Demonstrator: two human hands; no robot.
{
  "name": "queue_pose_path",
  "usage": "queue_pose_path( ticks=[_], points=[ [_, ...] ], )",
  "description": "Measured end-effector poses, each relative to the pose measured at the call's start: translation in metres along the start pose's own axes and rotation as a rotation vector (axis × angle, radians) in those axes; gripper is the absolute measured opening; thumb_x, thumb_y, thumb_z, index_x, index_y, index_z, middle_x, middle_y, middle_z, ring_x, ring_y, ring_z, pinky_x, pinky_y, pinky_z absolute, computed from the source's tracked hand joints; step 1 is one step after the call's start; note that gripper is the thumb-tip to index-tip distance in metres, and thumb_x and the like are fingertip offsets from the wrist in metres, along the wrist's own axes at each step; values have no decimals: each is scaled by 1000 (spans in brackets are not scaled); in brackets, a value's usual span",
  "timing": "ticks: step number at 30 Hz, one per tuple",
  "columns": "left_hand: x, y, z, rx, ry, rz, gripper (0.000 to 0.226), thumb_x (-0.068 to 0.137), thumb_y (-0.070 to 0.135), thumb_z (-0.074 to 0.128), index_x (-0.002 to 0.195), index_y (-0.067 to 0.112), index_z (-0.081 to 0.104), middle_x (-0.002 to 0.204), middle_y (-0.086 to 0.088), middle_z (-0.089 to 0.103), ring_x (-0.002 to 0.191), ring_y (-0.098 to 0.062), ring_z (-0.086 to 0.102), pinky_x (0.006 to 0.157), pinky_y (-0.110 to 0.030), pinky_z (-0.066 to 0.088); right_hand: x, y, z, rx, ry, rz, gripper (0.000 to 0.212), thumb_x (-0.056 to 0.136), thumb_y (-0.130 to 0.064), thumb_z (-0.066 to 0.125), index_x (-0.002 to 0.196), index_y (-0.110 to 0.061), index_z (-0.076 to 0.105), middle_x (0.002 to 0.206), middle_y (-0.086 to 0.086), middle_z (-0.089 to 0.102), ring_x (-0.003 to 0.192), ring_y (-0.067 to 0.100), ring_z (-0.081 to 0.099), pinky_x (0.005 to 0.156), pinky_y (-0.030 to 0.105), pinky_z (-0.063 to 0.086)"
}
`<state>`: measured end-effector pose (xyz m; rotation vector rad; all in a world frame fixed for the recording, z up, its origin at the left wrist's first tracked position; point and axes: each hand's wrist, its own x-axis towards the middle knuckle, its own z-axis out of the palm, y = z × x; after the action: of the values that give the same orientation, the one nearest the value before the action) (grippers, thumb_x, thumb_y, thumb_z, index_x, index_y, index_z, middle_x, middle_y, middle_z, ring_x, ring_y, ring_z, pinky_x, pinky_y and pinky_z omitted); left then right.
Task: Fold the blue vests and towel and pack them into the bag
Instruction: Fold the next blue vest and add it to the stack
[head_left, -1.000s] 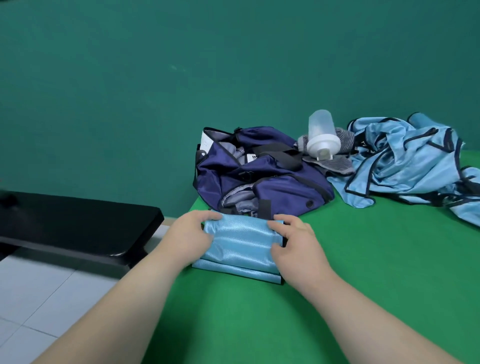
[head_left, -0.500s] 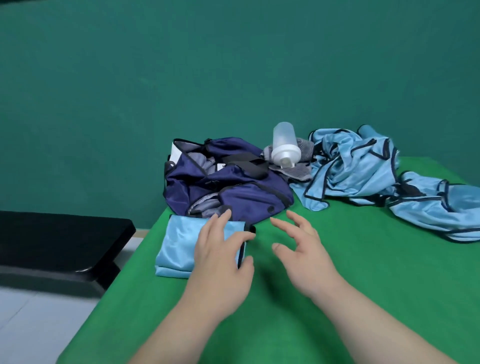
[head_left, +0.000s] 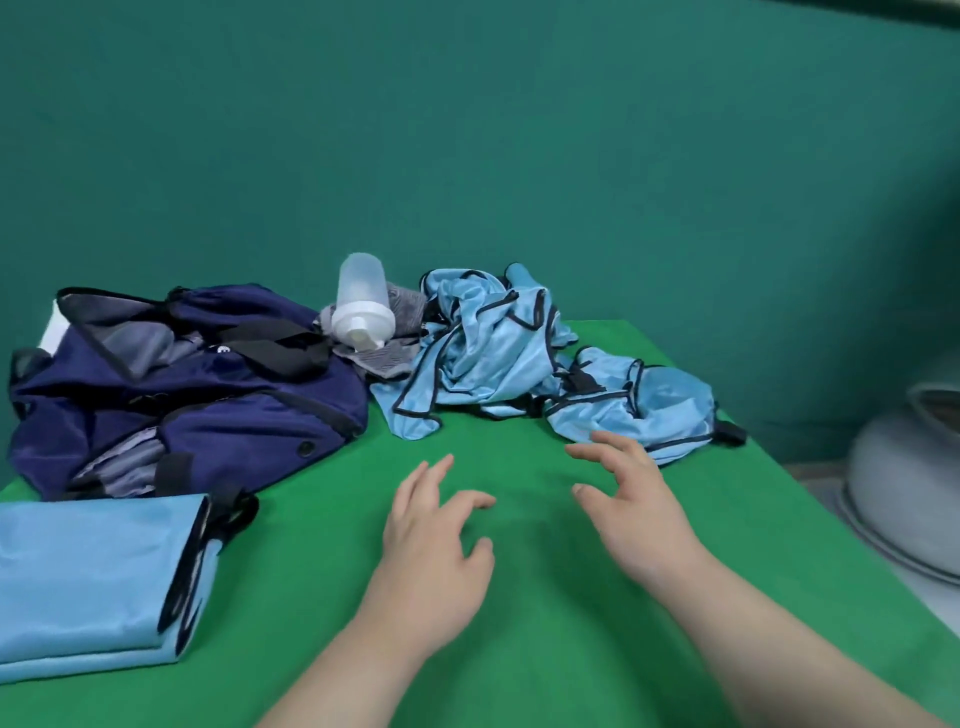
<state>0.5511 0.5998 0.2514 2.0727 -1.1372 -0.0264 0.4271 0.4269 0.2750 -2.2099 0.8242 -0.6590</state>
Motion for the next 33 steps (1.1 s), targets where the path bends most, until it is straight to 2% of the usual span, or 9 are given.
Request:
queue_pose_path(
  ticks=[4,9,12,16,20,24,29,31,33],
  points=[
    [23,21,37,-64,-30,20,35,91,26,60,124,38,57,161,7,16,145,-4,0,120,-28,2,20,36,-38,-202,66,11,50,87,-10,64,134,-26,59,145,-5,43,140,12,27,116,23,18],
    [22,18,59,-4,-72,97,30,92,27,57,119,40,57,157,14,20,146,-1,-3,117,-22,0,55,69,-58,-526,34,83,69,89,-24,60,152,-23,34,158,-2,31,151,25,12,123,44,14],
    [21,14,59,-1,-56,112,26,91,26,57,113,42,57,153,18,25,144,3,-1,117,-22,2,68,75,-51,-622,-66,143,61,92,-29,56,149,-27,36,154,-5,36,149,22,17,122,54,8],
    [20,14,60,-1,-54,109,26,92,26,56,111,43,55,150,21,25,143,5,-1,119,-23,4,64,71,-42,-588,-27,202,25,96,-25,52,120,-26,58,119,-5,61,124,20,49,120,58,5],
    [20,15,62,15,-81,108,27,93,27,55,115,41,56,147,21,29,144,2,3,120,-25,7,46,63,-41,-567,0,171,11,97,-25,54,102,-27,63,99,-7,65,109,20,55,122,55,7],
    [19,16,62,4,-80,123,37,93,30,57,128,38,51,147,21,30,143,2,8,121,-25,8,5,48,-29,-494,7,124,9,95,-24,55,95,-27,64,97,-9,64,103,14,51,122,51,12],
    [9,14,56,106,-190,184,67,90,42,54,150,39,25,159,24,10,149,-1,-1,123,-31,5,-51,27,-12,-436,-35,81,19,95,-23,51,108,-34,60,111,-19,57,121,4,45,122,47,5],
    [-5,14,53,207,-201,191,64,93,50,46,152,40,23,158,23,18,149,-4,8,122,-31,3,-69,20,-7,-406,-42,71,22,94,-20,50,108,-34,59,110,-22,55,121,2,44,122,48,4],
    [-26,13,48,301,-180,149,61,91,59,36,148,37,35,150,21,36,144,-9,27,119,-37,15,-82,12,-4,-383,-51,67,20,94,-22,51,106,-35,59,106,-23,52,121,2,44,122,49,5]
  ],
)
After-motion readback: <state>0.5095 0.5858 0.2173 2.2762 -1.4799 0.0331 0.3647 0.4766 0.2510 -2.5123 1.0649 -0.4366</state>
